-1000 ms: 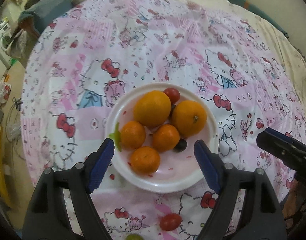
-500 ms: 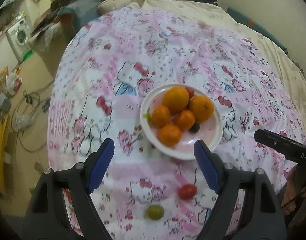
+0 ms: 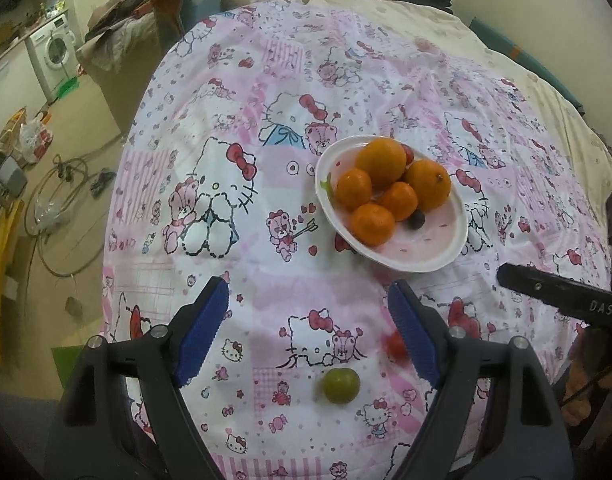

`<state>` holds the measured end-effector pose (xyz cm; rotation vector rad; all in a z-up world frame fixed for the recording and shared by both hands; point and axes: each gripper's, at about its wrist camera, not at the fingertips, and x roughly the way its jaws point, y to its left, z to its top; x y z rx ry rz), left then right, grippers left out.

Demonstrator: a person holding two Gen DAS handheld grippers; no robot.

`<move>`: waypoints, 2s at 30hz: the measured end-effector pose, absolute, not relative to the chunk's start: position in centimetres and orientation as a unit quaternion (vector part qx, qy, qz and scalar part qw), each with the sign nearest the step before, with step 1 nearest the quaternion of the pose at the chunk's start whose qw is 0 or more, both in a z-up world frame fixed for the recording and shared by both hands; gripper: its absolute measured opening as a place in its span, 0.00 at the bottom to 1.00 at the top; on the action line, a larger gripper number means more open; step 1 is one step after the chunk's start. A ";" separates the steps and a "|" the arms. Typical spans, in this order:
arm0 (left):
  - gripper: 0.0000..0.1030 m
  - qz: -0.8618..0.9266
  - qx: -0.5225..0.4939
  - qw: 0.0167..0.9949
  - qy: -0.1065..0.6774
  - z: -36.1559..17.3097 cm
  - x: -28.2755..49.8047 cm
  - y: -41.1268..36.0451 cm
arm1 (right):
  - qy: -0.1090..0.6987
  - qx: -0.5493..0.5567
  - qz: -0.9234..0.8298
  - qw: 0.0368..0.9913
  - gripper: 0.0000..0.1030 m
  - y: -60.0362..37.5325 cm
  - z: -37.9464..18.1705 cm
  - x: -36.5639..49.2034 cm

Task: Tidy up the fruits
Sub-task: 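Grasp the remaining red tomato with the right gripper, then grasp the green lime with the left gripper while the right carries the tomato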

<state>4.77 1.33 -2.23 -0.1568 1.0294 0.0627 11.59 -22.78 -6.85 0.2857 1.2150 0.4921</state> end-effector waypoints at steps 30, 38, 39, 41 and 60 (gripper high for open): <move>0.77 0.064 -0.102 0.830 0.544 -5.2 4.6 3.7 | 0.609 0.031 0.306 0.731 0.40 -15.2 -11.4 10.0; 0.77 0.003 -0.059 0.802 0.595 -7.9 2.7 -0.6 | 0.576 0.105 0.270 0.764 0.40 -20.3 -8.7 11.7; 0.77 -0.003 -0.046 0.797 0.602 -8.5 2.5 -1.4 | 0.574 0.110 0.266 0.767 0.40 -20.8 -8.6 11.8; 0.70 -0.013 -0.025 0.793 0.609 -9.2 2.2 -2.6 | 0.573 0.117 0.259 0.768 0.40 -21.2 -8.4 11.9; 0.24 -0.044 -0.026 0.794 0.606 -8.5 2.5 -2.7 | 0.561 0.134 0.258 0.775 0.40 -22.1 -7.1 12.4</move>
